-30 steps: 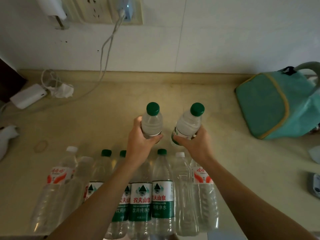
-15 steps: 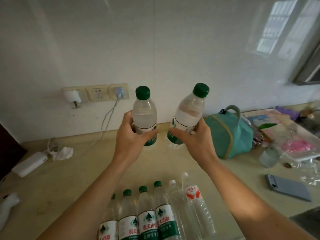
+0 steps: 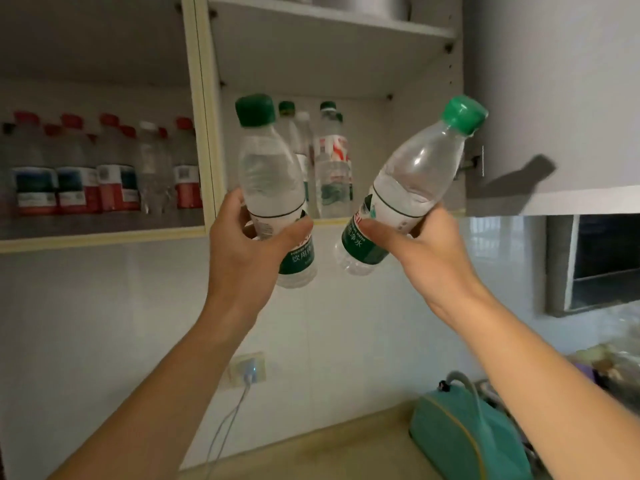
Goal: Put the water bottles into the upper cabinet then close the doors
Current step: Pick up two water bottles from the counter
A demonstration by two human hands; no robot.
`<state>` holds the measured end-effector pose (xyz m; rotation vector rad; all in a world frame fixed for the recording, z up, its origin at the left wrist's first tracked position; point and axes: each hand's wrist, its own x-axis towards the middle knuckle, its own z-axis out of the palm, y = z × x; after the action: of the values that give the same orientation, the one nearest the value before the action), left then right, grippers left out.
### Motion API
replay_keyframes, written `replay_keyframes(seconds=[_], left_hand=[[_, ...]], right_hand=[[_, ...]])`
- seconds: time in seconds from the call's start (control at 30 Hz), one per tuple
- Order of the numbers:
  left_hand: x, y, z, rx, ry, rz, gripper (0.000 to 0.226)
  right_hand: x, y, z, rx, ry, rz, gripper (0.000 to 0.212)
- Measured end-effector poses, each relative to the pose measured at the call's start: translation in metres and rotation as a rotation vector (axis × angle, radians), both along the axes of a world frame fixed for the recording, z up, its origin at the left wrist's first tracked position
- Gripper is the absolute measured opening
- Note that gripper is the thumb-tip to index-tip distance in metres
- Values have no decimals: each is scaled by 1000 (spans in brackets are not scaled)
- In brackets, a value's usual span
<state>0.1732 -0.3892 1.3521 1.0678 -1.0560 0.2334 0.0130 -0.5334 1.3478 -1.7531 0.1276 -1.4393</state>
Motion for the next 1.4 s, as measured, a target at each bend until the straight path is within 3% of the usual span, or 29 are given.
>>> replay_keyframes(seconds=[0.2,0.47,0.77,0.93,1.13,1.4], left_hand=[[4,-20,86,-56,-34,9,47],[44,-75,116,97,83,66,39],[93,-111,125,159,222,98,47],[107,-130,123,258,234,45,57],[114,-150,121,307,203,-49,54],[102,-184,122,325,189,-37,52]], right_hand=[[1,-35,82,-28,5,11,68],[17,-109,124,43,157,-11,83],[54,-152,138,82,294,6,66],[77,-161,131,-74,355,-152,60],[92,-182,125,-64,334,-222,47],[102,-196,123,-49,310,-201,47]])
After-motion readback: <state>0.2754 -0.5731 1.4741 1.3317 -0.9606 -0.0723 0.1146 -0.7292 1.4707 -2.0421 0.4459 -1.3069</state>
